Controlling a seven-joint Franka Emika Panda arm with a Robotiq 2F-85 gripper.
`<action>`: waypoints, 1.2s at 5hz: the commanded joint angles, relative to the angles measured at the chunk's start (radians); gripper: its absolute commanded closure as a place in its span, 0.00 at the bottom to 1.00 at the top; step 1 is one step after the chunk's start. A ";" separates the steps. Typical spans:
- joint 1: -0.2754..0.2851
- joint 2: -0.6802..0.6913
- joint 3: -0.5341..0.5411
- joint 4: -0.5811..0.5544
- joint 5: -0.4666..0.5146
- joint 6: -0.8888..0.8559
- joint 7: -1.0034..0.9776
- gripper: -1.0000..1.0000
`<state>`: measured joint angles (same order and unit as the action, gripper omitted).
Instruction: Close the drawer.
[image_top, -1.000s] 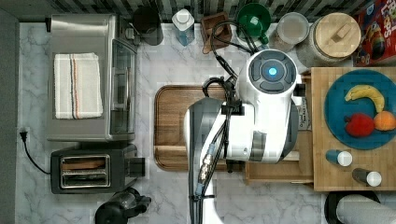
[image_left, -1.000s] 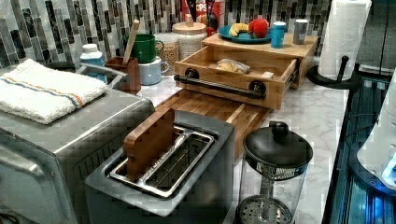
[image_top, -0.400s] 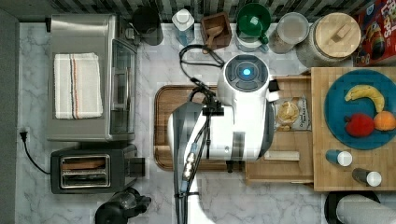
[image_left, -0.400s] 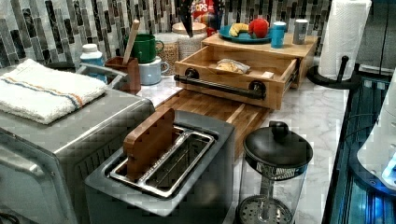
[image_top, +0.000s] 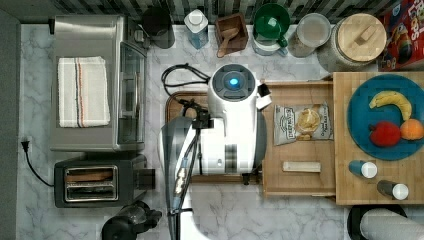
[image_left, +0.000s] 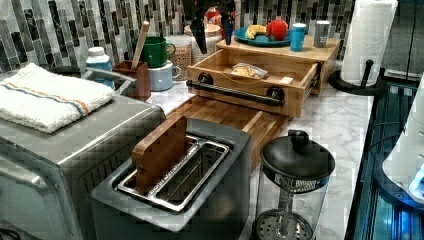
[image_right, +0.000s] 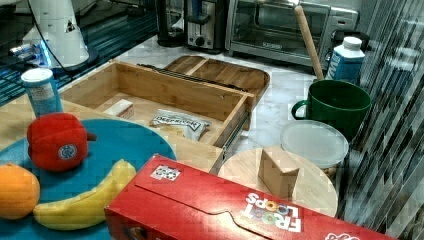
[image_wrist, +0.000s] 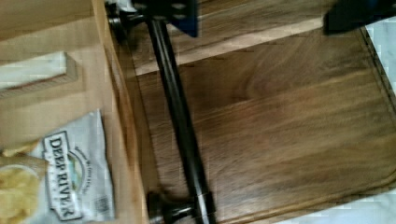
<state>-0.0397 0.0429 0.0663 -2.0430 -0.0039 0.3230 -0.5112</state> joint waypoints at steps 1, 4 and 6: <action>0.050 0.011 0.048 -0.053 -0.058 0.107 -0.131 1.00; 0.013 0.069 0.075 -0.191 -0.129 0.316 -0.181 1.00; -0.023 0.095 0.061 -0.253 -0.159 0.420 -0.275 1.00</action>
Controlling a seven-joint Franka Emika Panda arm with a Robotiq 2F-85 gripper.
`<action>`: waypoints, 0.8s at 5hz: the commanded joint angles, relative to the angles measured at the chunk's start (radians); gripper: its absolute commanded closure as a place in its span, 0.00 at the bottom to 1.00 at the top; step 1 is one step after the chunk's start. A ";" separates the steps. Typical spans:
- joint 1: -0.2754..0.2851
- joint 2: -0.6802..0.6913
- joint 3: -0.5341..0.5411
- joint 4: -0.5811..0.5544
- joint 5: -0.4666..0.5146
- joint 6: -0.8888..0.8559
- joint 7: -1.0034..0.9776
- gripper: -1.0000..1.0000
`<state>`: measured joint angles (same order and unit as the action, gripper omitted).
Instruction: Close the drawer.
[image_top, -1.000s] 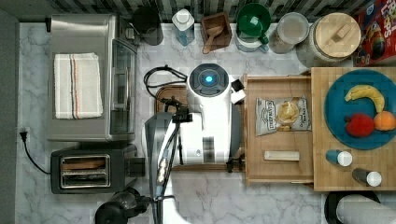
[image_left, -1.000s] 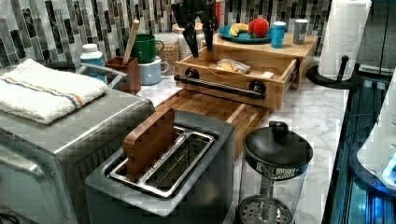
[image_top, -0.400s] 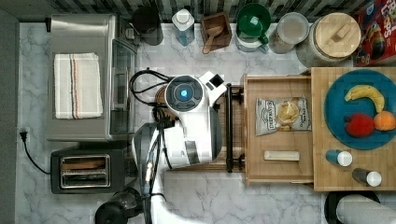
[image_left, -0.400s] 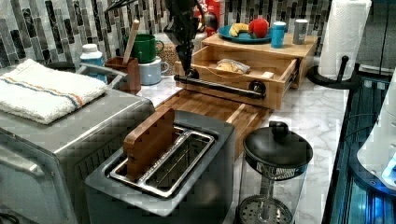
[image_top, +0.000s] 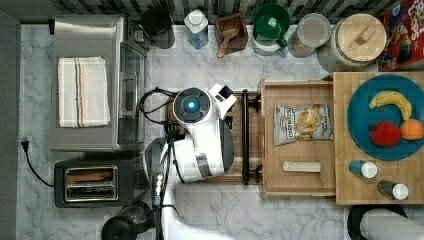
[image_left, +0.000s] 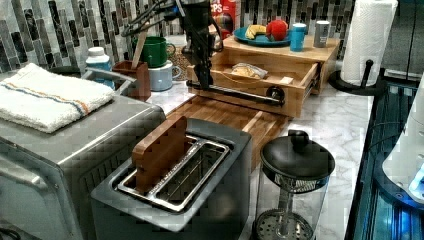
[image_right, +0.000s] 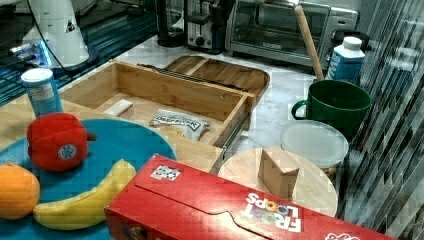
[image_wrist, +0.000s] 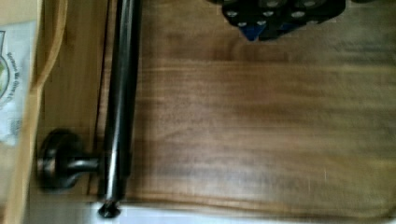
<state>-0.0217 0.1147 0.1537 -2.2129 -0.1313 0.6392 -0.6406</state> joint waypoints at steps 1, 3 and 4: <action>-0.036 0.048 -0.049 -0.095 -0.055 0.167 -0.161 1.00; -0.079 0.036 -0.047 -0.095 -0.089 0.164 -0.183 1.00; -0.112 0.030 -0.047 -0.094 -0.099 0.181 -0.213 1.00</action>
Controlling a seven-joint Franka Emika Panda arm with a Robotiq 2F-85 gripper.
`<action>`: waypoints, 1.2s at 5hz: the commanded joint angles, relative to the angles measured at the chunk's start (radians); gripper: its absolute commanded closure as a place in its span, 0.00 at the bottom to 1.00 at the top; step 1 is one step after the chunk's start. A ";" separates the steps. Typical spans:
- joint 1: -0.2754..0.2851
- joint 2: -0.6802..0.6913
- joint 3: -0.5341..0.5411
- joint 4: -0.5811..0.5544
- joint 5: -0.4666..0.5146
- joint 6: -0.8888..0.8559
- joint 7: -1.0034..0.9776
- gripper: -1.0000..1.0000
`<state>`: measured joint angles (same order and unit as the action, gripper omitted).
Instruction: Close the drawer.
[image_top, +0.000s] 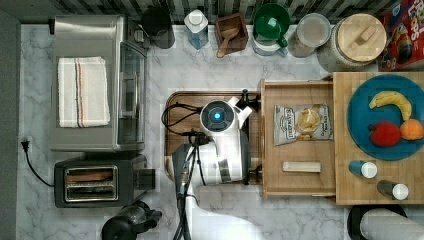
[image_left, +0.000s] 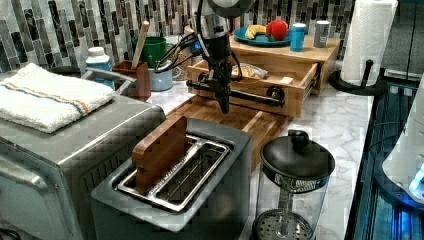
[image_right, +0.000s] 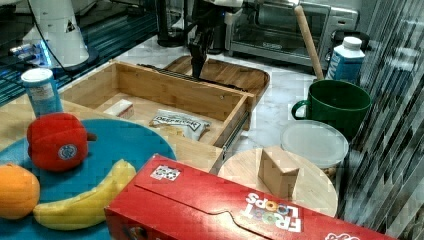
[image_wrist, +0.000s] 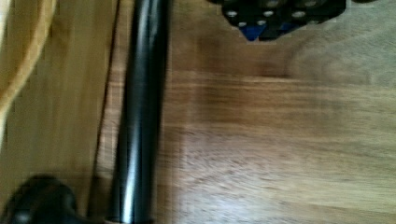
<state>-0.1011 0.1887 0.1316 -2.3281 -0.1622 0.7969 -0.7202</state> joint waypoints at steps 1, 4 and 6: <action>-0.063 -0.011 -0.033 0.042 -0.091 0.059 -0.149 1.00; -0.223 0.031 -0.068 0.133 -0.015 0.035 -0.359 1.00; -0.297 0.044 -0.143 0.178 0.032 0.042 -0.433 1.00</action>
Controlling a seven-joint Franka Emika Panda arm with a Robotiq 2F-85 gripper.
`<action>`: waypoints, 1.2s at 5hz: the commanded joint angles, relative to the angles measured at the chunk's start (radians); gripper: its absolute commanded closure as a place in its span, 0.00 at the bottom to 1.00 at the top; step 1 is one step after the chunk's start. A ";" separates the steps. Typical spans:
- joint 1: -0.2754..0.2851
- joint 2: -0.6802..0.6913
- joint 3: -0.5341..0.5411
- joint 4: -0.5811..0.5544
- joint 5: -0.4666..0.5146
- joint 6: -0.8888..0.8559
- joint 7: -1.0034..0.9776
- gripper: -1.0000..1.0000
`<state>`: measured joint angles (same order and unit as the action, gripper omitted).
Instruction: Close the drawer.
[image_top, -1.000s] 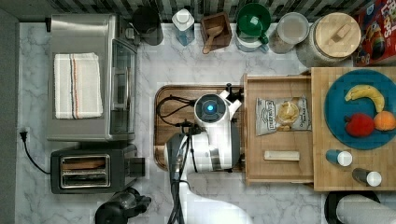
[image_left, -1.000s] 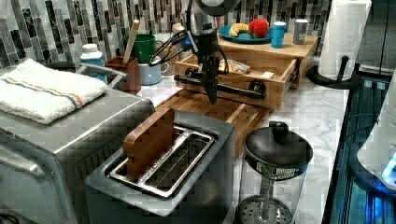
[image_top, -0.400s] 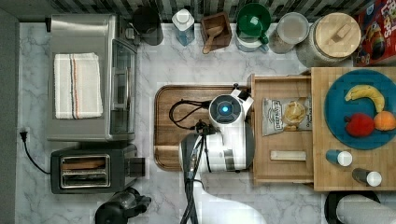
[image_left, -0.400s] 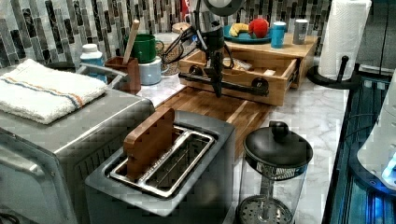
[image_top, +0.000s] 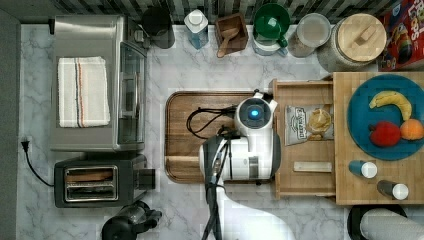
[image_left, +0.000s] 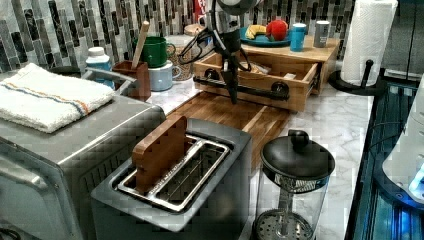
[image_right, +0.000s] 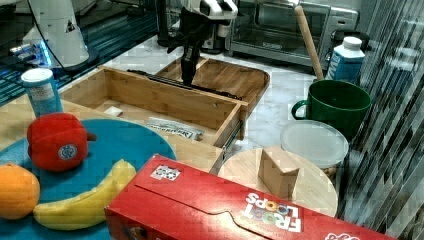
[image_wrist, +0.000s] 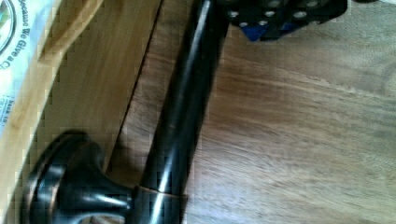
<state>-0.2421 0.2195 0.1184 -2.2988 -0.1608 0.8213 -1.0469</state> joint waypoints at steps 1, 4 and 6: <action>-0.191 0.015 -0.149 0.144 0.047 0.063 -0.134 1.00; -0.318 0.144 -0.174 0.325 0.019 0.070 -0.339 1.00; -0.344 0.159 -0.191 0.442 -0.015 -0.053 -0.372 1.00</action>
<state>-0.4871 0.3618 0.0331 -2.0527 -0.1041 0.7358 -1.3301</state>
